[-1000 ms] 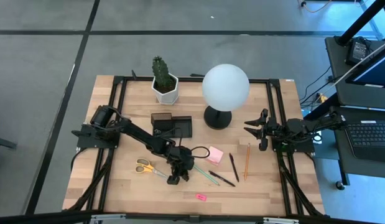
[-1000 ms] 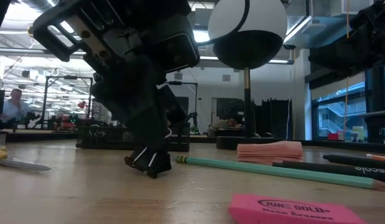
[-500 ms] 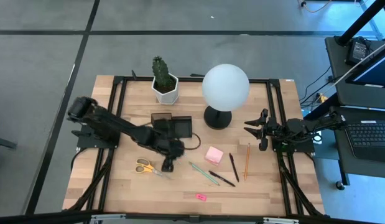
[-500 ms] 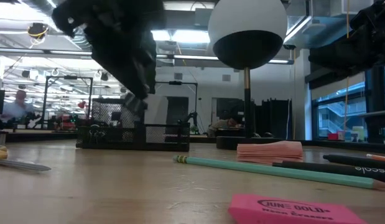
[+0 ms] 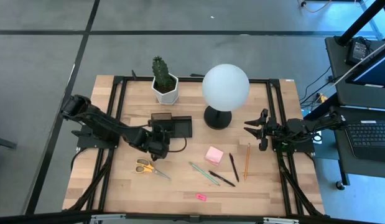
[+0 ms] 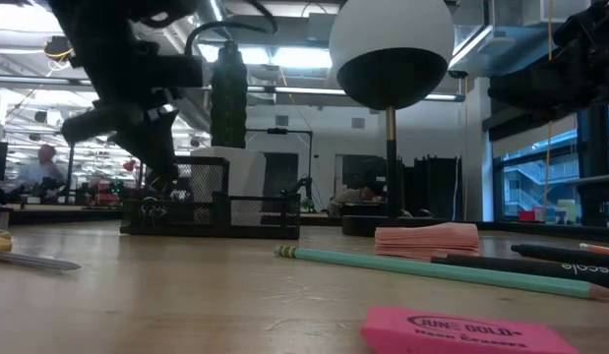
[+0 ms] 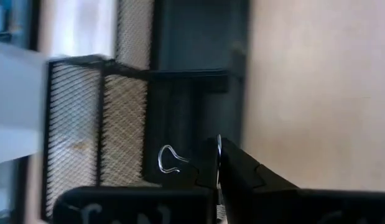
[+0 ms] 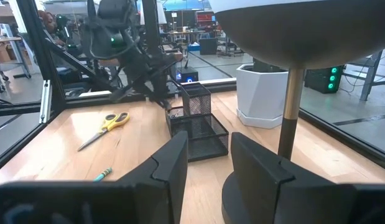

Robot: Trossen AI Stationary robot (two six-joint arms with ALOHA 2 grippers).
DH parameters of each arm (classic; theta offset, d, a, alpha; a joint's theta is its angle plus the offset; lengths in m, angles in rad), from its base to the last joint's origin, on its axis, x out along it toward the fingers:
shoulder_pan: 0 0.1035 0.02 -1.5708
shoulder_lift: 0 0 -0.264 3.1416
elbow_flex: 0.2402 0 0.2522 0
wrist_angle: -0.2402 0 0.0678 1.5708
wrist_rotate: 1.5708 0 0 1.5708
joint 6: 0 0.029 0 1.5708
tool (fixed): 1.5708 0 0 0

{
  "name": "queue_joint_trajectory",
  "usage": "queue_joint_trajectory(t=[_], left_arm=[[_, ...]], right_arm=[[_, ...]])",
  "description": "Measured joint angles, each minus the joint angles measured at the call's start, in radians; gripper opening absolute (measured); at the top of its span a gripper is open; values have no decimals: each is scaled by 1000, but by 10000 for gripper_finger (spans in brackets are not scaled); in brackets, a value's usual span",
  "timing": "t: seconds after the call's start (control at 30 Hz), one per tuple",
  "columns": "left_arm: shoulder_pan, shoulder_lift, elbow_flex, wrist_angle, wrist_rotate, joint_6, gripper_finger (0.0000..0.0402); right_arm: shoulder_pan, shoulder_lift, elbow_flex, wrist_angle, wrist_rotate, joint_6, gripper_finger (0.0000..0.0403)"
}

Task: Pick and place office supplies into organizer
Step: Put the black clip binder into the black desk organizer

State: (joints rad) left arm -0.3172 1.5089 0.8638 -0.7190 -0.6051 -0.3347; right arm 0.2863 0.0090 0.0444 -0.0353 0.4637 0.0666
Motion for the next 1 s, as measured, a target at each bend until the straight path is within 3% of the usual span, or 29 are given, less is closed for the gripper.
queue_joint_trajectory(t=[1.0], left_arm=[[5, 0, -56, 16, -103, -276, 2]], right_arm=[[0, 0, 0, 0, 0, 0, 127]])
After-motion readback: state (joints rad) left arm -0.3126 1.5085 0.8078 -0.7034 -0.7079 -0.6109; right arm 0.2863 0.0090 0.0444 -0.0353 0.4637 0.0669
